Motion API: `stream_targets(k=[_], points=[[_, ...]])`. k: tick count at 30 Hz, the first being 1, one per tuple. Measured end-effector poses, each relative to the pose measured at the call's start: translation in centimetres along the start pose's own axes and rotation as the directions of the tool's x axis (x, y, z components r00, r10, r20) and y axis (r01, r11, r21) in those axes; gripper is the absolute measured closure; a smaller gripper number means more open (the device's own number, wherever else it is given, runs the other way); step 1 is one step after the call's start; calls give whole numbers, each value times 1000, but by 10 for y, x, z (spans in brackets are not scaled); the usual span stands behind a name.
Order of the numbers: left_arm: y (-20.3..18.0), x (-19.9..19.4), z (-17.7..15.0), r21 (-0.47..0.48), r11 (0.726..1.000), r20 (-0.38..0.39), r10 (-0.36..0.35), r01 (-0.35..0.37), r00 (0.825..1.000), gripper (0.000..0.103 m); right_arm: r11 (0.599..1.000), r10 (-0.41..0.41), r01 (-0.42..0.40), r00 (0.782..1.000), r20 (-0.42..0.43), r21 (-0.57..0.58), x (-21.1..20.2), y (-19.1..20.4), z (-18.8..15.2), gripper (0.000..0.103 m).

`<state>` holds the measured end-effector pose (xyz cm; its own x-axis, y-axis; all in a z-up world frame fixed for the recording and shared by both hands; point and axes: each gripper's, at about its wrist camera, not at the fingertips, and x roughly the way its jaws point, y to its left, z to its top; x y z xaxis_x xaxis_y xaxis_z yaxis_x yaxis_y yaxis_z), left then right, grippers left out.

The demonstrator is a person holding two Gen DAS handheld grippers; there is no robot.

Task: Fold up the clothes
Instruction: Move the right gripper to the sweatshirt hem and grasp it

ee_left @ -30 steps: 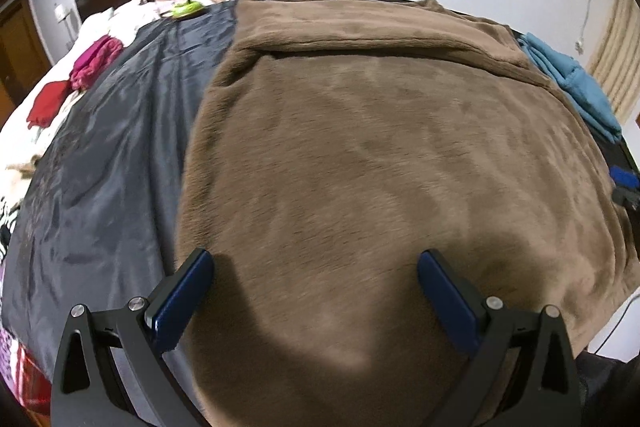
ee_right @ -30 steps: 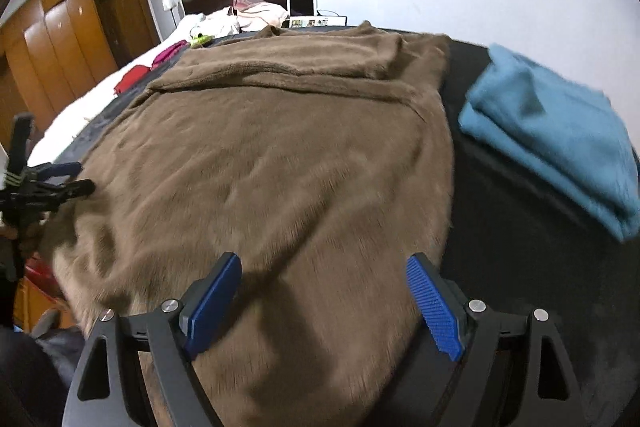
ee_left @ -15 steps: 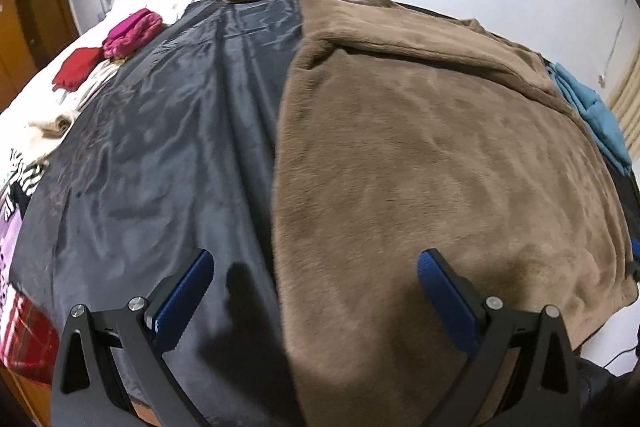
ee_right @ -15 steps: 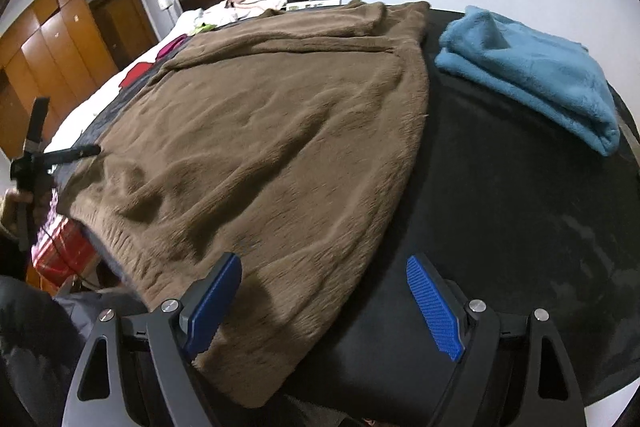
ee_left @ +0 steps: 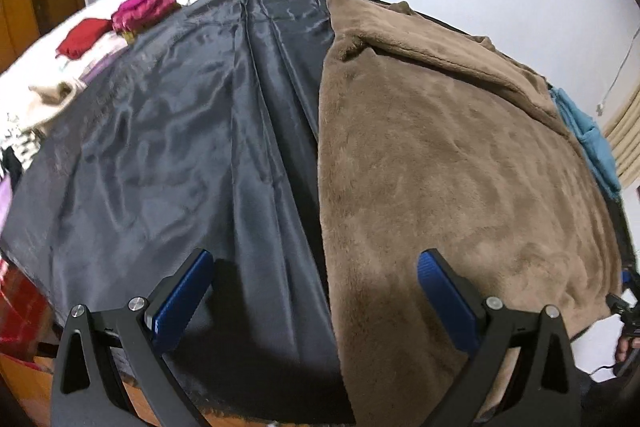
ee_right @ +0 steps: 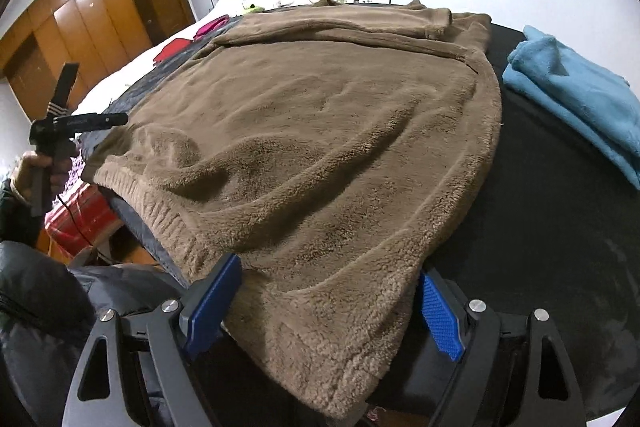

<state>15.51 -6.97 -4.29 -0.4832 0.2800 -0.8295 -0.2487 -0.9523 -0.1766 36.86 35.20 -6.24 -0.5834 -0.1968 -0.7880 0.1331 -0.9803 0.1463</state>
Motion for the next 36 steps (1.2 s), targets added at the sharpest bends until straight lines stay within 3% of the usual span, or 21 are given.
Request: stream_targets(k=[5,9,17,19,21,27,31,34,36], points=[[-6,-6,-10,0,992,-27,-130,130,991,1,1000,3,-3,1000,1,-4,0,0,0,16],[-26,-6,-16,71,977,-61,-196,200,979,1,1000,8,-8,1000,8,4,3,-1,4,17],[-59,-1,-22,165,954,-89,-238,250,967,1,998,-42,42,999,16,-40,7,8,3,17],[-62,-1,-22,168,952,-85,-245,256,966,4,998,-49,50,999,24,-43,7,7,3,22],[-62,-2,-23,172,951,-79,-246,257,966,13,996,-62,64,998,32,-58,6,8,2,39],[-58,-4,-22,144,953,-70,-258,266,963,36,998,-25,27,999,42,-58,3,5,1,67],[-52,-4,-21,126,956,-66,-258,264,964,45,1000,16,-16,999,44,-6,1,-5,2,74],[-48,-3,-19,104,960,-63,-253,258,965,59,1000,15,-15,999,43,-6,1,-4,2,75],[-44,-3,-18,84,964,-60,-247,252,967,76,1000,15,-15,999,44,-6,1,-4,2,75]])
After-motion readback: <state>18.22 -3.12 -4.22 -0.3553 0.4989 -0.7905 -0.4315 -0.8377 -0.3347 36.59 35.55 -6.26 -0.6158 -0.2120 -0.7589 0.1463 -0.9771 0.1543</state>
